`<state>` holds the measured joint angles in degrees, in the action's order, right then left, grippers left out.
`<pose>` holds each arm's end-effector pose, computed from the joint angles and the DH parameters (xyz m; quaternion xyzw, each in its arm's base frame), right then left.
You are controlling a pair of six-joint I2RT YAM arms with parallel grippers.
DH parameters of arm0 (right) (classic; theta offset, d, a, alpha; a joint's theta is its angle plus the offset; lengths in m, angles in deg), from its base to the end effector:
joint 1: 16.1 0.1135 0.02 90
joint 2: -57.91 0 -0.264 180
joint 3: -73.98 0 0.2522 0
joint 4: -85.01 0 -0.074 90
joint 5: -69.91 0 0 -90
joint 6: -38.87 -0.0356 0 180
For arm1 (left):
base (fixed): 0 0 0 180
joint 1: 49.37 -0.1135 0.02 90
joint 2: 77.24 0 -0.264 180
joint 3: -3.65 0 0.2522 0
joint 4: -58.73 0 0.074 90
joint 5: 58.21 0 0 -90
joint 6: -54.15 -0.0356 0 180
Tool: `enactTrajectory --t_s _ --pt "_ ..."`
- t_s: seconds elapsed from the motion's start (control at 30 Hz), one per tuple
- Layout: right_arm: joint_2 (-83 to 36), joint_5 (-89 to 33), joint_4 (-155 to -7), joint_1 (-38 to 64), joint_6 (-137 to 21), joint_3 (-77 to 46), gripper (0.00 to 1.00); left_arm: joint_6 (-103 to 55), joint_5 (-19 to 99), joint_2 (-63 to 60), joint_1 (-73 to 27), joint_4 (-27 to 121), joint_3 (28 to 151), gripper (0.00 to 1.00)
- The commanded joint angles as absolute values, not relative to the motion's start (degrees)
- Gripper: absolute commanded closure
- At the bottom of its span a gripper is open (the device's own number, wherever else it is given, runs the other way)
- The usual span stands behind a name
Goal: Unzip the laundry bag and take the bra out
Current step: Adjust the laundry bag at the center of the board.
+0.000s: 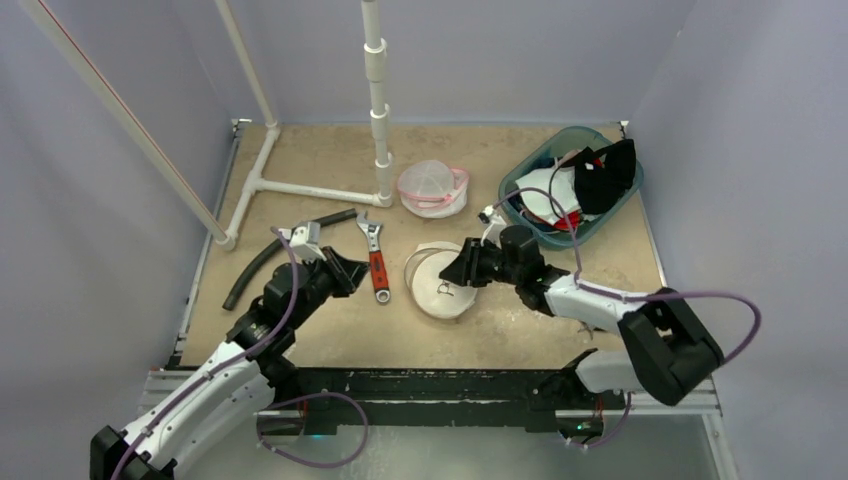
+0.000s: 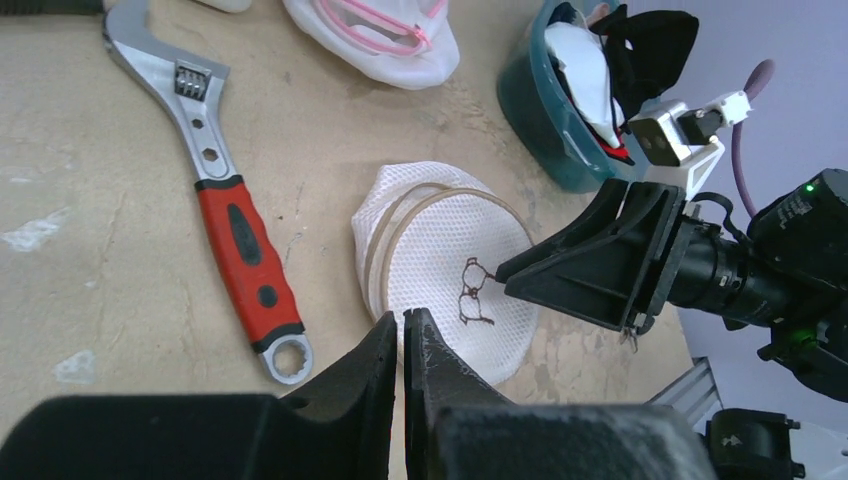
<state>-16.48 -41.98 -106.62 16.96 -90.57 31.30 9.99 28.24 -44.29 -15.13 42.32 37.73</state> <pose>0.2141 0.1552 0.1985 -0.0638 0.8095 0.4581 0.3617 0.1304 -0.0861 0.2332 -0.0990 0.7885 -0.3713 0.4802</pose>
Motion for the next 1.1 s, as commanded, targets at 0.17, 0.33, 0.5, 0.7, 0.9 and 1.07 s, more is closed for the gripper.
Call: enactTrajectory --t_s 0.17,0.33,0.5,0.7,0.9,1.07 --pt "-26.3 -35.8 -108.4 18.0 -88.6 28.7 0.61 7.6 24.0 -46.6 -15.4 34.0 41.0 0.92" --pt "-27.7 -33.6 -106.0 18.0 -88.0 28.3 0.57 5.7 23.1 -47.0 -15.4 31.5 42.9 0.89" --pt "-26.7 -33.6 -106.3 18.1 -87.9 28.6 0.55 4.7 22.5 -47.6 -15.5 28.6 45.1 0.86" --pt "-23.1 -33.3 -104.3 18.1 -87.1 27.5 0.52 4.4 22.1 -49.9 -15.4 27.8 45.5 0.83" --pt "-20.8 -34.2 -103.0 18.1 -85.3 26.9 0.49 3.5 22.0 -49.4 -15.4 27.2 47.0 0.79" --pt "-16.8 -33.6 -103.0 19.5 -83.3 26.4 0.48 2.1 22.0 -48.7 -15.5 26.5 48.8 0.77"
